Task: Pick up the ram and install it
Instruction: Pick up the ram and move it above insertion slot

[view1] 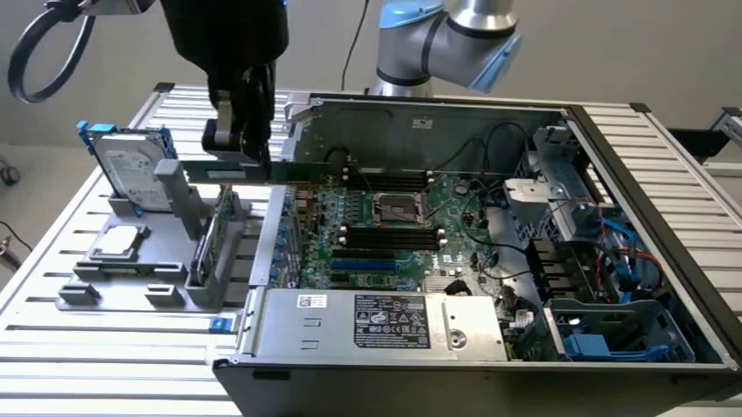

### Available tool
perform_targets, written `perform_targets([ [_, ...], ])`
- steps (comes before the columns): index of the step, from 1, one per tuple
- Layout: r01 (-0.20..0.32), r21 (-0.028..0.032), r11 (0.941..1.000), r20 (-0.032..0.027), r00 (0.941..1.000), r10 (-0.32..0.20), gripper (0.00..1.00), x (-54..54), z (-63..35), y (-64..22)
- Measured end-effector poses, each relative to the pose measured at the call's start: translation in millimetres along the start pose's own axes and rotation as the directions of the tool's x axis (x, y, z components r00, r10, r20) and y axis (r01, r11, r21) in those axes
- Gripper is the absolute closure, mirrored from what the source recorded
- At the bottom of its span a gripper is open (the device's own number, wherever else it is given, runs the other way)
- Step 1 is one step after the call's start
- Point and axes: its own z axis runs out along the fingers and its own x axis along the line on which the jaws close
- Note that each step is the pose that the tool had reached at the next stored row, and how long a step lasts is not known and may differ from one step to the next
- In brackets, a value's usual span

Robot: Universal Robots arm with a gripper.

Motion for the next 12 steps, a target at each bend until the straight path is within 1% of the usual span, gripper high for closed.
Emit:
perform_targets([
  [7, 0.000, 0.0000, 1.0000, -0.0001, 1.0000, 0.000, 0.86, -4.6, -0.9, -31.5],
  [10, 0.000, 0.0000, 1.0000, 0.0000, 1.0000, 0.000, 0.86, -7.8, -1.1, -43.8],
  [12, 0.000, 0.0000, 1.0000, -0.0001, 1.0000, 0.000, 0.86, -10.8, -1.2, -50.6],
])
